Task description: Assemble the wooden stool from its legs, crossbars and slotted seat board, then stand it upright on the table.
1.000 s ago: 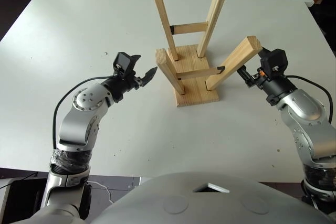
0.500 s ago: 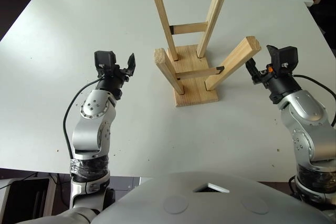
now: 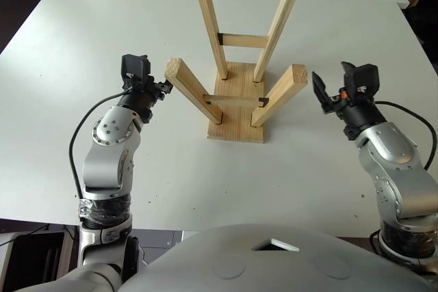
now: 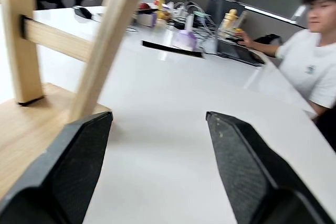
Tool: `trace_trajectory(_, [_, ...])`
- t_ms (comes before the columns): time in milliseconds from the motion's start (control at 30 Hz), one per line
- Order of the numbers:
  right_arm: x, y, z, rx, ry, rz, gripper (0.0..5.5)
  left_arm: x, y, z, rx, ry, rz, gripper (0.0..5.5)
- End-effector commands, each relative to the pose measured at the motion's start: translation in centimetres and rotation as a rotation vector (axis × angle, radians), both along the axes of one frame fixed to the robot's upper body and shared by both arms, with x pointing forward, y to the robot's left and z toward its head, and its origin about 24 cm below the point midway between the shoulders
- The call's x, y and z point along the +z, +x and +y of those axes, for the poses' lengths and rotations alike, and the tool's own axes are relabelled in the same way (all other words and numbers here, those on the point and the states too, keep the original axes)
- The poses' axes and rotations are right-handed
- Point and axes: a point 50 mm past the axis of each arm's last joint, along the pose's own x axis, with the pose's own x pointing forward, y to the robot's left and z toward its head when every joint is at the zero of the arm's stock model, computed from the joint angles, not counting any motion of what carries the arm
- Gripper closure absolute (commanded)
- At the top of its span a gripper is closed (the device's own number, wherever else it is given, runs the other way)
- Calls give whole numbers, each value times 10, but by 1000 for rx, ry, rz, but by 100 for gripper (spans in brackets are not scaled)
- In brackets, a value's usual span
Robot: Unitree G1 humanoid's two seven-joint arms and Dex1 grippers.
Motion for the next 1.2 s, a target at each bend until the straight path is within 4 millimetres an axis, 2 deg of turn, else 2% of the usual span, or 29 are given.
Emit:
trace_trajectory(33, [3,-12,-35,-286,-29,-33,222,8,-7,15,45,7,-15,190])
trace_trajectory(100, [9,-19,-50,-405,-52,-65,222,13,-13,19,66,38,-34,190])
trace_trajectory(133, [10,-21,-50,-428,-45,-72,222,15,-16,14,31,52,-47,190])
trace_trajectory(167, [10,-18,-36,-378,-18,-65,222,18,-20,0,-44,63,-58,190])
trace_trajectory(200, [9,-13,-17,-294,15,-48,222,21,-24,-15,-121,66,-69,190])
trace_trajectory(267, [10,-2,45,-28,122,-19,222,24,-32,-47,-265,45,-72,190])
trace_trajectory(333, [20,2,99,202,195,-13,222,25,-36,-69,-345,24,-68,190])
trace_trajectory(400, [25,0,129,324,225,3,222,24,-38,-83,-402,25,-53,190])
trace_trajectory(467, [25,-1,138,351,214,16,222,21,-37,-89,-419,36,-31,190])
trace_trajectory(600, [7,3,113,266,137,84,222,12,-26,-79,-339,71,6,190])
trace_trajectory(833, [-5,16,61,134,19,98,222,2,-13,-65,-255,82,20,190])
trace_trajectory(900, [-7,15,41,90,-24,96,222,-1,-9,-53,-210,102,22,190])
trace_trajectory(967, [-3,13,16,-7,-70,72,222,-3,-5,-32,-115,110,33,190])
trace_trajectory(1067, [7,3,-17,-165,-123,11,222,0,-10,-8,-32,127,23,190])
trace_trajectory(1133, [15,-2,-19,-193,-118,-34,222,5,-18,-8,-56,135,2,190])
trace_trajectory(1200, [19,-1,10,-53,-41,-57,222,8,-25,-28,-147,108,-12,190])
